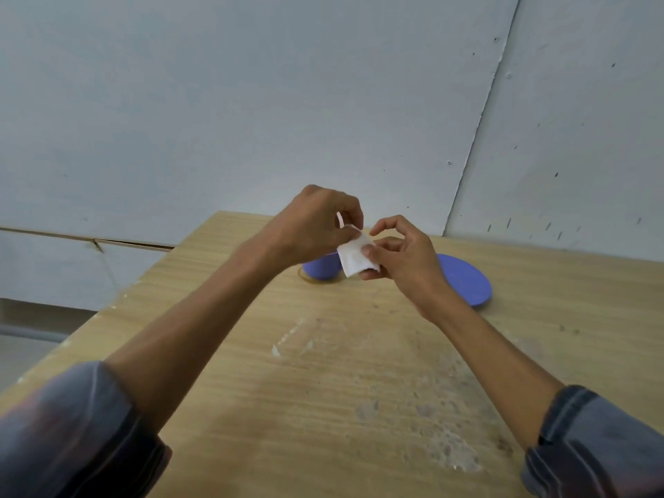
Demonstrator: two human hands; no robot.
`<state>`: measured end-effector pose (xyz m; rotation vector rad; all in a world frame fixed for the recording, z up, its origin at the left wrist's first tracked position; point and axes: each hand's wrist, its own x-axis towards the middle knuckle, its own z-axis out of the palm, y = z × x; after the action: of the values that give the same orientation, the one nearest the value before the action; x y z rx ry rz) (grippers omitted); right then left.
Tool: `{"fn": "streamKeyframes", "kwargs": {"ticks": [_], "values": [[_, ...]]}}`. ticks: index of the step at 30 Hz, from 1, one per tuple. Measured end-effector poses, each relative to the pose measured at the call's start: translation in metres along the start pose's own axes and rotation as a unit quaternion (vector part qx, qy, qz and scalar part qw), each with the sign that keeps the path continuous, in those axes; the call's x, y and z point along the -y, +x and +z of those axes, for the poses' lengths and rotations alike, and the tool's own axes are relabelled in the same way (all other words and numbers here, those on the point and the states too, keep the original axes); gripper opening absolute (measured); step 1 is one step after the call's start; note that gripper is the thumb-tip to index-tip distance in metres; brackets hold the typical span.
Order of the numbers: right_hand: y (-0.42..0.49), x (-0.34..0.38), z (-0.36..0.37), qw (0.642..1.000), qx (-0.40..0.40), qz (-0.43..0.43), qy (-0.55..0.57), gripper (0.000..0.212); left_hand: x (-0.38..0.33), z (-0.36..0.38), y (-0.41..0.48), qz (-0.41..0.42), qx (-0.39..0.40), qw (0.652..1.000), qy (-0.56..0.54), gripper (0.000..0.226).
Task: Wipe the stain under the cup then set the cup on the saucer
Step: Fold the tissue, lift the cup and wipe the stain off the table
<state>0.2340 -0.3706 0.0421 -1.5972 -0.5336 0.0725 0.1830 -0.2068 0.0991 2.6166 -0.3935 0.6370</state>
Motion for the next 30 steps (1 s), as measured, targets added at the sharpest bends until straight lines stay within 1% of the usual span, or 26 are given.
{"fn": "streamKeyframes", "kwargs": {"ticks": [4,7,10,12,15,17,19,22,25,27,29,30], "values": [[0.014,-0.013,0.003,0.995,-0.057,0.040,0.067,0.022,0.004,0.040,-0.005,-0.012,-0.078,0.997,-0.010,0.005],[0.022,-0.020,0.003,0.991,-0.058,0.069,0.095,0.021,0.007,0.064,-0.011,-0.022,-0.120,0.992,-0.013,0.010],[0.026,-0.026,0.001,0.984,-0.051,0.076,0.150,0.014,0.012,0.079,-0.013,-0.019,-0.122,0.992,-0.016,0.019],[0.027,-0.031,-0.002,0.987,-0.043,0.060,0.146,0.009,0.016,0.083,-0.015,-0.018,-0.110,0.993,-0.044,0.021],[0.033,-0.039,-0.007,0.996,-0.045,0.033,0.065,0.019,0.027,0.082,-0.018,-0.030,-0.098,0.989,-0.109,0.019],[0.041,-0.046,-0.010,0.996,-0.077,0.015,-0.041,0.030,0.038,0.078,-0.018,-0.045,-0.107,0.984,-0.134,0.017],[0.052,-0.051,-0.012,0.984,-0.109,0.000,-0.140,0.038,0.053,0.072,-0.017,-0.069,-0.118,0.981,-0.136,0.017],[0.065,-0.057,-0.013,0.963,-0.111,-0.053,-0.239,0.033,0.076,0.065,-0.013,-0.103,-0.131,0.978,-0.125,0.015],[0.078,-0.067,-0.011,0.934,-0.060,-0.106,-0.335,0.026,0.099,0.062,-0.010,-0.132,-0.129,0.977,-0.102,0.016],[0.081,-0.074,-0.008,0.913,-0.006,-0.106,-0.394,0.034,0.113,0.063,-0.010,-0.161,-0.081,0.979,-0.091,0.034],[0.081,-0.079,-0.005,0.902,0.038,-0.097,-0.420,0.046,0.124,0.066,-0.009,-0.182,-0.013,0.979,-0.089,0.061],[0.081,-0.081,-0.004,0.899,0.052,-0.099,-0.423,0.048,0.128,0.068,-0.008,-0.189,0.017,0.977,-0.093,0.073]]}}
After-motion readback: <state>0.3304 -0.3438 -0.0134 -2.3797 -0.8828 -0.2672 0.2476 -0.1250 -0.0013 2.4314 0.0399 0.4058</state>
